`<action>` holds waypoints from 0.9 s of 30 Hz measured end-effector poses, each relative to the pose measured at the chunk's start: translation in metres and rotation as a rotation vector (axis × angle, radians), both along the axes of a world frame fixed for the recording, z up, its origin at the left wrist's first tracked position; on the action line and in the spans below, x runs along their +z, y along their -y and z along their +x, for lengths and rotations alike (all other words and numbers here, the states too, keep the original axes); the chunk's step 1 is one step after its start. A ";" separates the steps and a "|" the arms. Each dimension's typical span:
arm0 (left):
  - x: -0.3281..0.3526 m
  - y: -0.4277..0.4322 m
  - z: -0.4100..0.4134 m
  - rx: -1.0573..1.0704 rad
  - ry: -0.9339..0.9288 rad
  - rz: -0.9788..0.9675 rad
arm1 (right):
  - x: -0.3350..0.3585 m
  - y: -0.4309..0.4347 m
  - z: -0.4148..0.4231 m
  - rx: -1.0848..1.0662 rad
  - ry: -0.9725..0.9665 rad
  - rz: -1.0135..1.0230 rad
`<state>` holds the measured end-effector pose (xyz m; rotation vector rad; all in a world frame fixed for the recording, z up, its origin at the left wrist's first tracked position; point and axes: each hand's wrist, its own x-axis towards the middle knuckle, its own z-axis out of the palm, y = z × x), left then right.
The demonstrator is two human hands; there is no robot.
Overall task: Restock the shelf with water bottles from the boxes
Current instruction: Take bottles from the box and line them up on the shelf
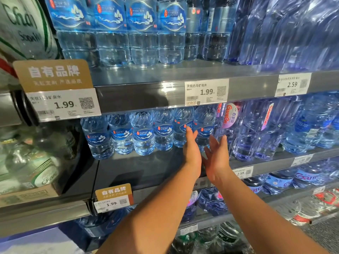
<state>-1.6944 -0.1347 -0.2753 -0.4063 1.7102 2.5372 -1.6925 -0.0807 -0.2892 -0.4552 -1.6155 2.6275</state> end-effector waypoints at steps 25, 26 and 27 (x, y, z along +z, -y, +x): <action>0.028 0.056 0.017 -0.008 0.026 -0.804 | 0.003 -0.017 -0.024 0.131 0.179 0.376; 0.032 0.058 0.022 -0.028 0.029 -0.934 | 0.004 -0.020 -0.024 0.158 0.172 0.503; 0.035 0.060 0.027 -0.044 0.050 -1.056 | 0.007 -0.022 -0.021 0.189 0.145 0.640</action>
